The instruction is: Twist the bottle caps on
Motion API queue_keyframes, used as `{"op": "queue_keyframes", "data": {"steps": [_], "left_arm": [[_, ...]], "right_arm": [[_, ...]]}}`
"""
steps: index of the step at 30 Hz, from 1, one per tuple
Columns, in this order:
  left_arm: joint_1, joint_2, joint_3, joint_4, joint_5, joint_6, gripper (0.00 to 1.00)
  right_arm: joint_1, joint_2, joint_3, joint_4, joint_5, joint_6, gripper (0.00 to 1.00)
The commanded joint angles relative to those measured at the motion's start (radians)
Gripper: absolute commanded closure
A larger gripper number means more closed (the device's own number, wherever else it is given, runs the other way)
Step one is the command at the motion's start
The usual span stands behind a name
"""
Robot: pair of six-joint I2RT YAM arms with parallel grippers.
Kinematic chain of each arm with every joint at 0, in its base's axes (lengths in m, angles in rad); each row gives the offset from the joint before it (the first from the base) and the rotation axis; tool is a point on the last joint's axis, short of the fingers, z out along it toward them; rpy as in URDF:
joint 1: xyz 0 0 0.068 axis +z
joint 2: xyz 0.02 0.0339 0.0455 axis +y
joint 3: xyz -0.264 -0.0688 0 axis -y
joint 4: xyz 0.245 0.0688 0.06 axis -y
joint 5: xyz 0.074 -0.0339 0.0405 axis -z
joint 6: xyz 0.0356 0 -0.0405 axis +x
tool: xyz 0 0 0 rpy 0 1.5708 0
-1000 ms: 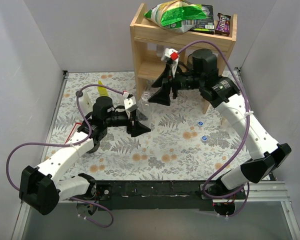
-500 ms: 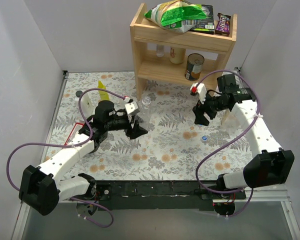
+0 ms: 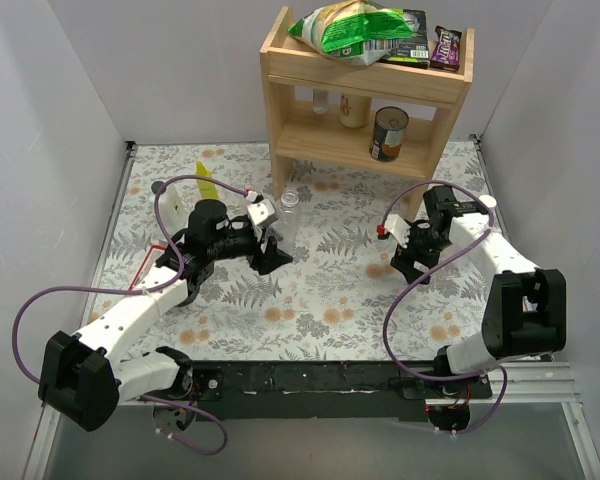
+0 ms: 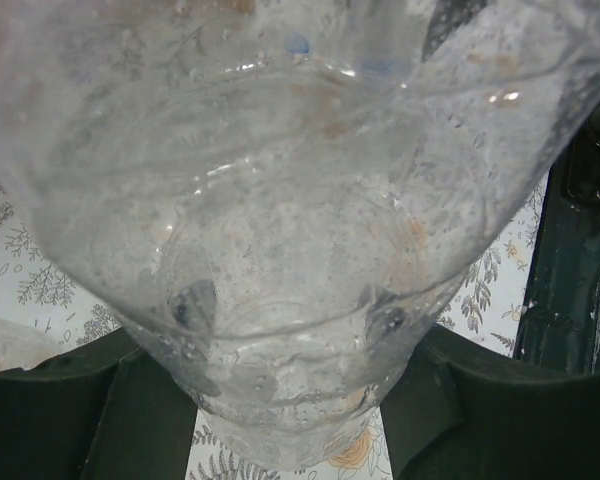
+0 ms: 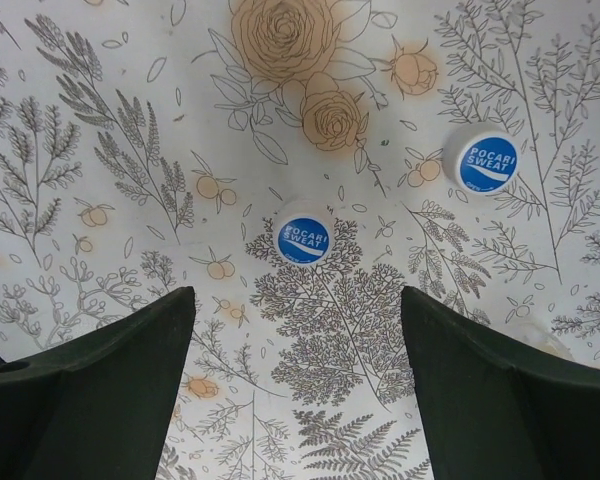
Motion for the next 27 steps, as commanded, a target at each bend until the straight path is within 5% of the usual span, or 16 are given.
{"op": "queue_keyframes", "data": {"steps": [1, 27], "left_arm": [[0.009, -0.017, 0.035, -0.026, -0.003, 0.014, 1.0], [0.009, 0.026, 0.052, -0.072, 0.02, 0.025, 1.0]], "right_arm": [[-0.002, 0.04, -0.025, 0.104, 0.04, -0.091, 0.15], [0.021, 0.065, -0.159, 0.288, 0.061, -0.054, 0.3]]}}
